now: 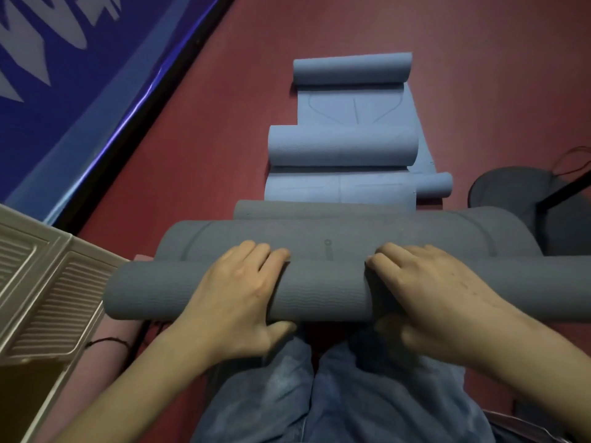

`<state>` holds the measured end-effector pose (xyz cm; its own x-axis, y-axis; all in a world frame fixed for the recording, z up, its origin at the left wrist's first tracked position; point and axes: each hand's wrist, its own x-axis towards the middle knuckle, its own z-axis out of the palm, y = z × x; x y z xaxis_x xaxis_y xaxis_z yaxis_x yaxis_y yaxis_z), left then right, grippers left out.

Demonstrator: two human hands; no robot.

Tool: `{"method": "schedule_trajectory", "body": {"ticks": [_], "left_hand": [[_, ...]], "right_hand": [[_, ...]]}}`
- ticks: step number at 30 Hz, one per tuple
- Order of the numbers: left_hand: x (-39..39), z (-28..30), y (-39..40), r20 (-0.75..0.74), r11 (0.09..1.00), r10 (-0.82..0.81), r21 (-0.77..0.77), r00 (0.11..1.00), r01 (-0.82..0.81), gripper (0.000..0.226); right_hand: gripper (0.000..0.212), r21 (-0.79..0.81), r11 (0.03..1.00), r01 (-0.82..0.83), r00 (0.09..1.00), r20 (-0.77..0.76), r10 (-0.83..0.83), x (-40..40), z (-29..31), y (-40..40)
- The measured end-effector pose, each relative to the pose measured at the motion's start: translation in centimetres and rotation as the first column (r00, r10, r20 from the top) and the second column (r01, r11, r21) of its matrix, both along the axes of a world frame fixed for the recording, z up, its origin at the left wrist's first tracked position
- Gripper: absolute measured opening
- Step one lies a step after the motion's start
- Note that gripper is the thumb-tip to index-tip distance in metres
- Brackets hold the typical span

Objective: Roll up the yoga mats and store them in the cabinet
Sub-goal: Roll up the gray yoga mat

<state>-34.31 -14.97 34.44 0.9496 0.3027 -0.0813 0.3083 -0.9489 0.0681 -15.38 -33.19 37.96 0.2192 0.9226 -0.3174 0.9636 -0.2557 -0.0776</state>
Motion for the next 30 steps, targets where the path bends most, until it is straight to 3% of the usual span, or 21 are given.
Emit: {"method": "schedule_trajectory", "body": {"ticks": [2,4,7,10,13,15,19,23,27,30], "left_hand": [[-0.3,-0.3,-0.7,-0.014,0.999,-0.007,0.045,1.0,0.007,0.084],[0.0,-0.9,-1.2,-0.081,0.994,0.001,0.105,0.997,0.007,0.104],[0.8,-2.2,-1.3,-0.109,0.989,0.061,0.142,0.992,-0.045,0.125],[1.6,-2.7,-0.3,-0.037,0.989,0.071,0.135,0.997,-0.066,0.109],[2.4,-2.4,0.9,-0.035,0.994,0.047,0.098,0.998,-0.043,0.089],[3.1,-1.9,1.6,-0.102,0.998,0.031,0.06,0.994,-0.025,0.081],[4.7,-1.1,3.1,-0.205,0.999,-0.015,0.037,0.979,0.023,0.075],[5.3,-1.2,3.8,-0.228,1.0,0.012,-0.001,0.974,-0.012,0.076],[5.2,-1.8,4.5,-0.058,0.999,-0.013,-0.042,0.998,0.01,0.094],[5.4,-1.7,4.5,0.015,0.998,-0.06,0.01,0.998,0.06,0.088]], "right_hand": [[0.048,-0.048,0.999,-0.015,1.0,-0.01,0.015,0.7,0.7,0.7],[0.053,-0.079,0.996,0.032,0.997,-0.065,-0.037,1.5,0.8,0.9],[0.076,-0.094,0.989,0.111,0.978,-0.166,-0.126,2.8,0.7,1.0],[0.083,-0.067,0.99,0.124,0.965,-0.223,-0.136,2.7,0.5,0.8],[0.081,0.066,0.993,0.101,0.993,-0.071,-0.097,1.4,-0.9,0.3],[0.092,0.161,0.984,0.075,0.996,0.032,-0.081,0.5,-2.0,0.1],[0.114,0.164,0.983,0.082,0.989,0.106,-0.1,0.4,-4.1,1.2],[0.087,0.13,0.988,0.088,0.984,0.14,-0.106,1.6,-4.9,2.9],[0.069,0.007,0.999,0.035,0.992,0.121,-0.035,3.3,-3.7,4.8],[0.068,-0.068,0.997,0.044,0.998,0.041,-0.041,4.5,-2.9,5.7]]}}
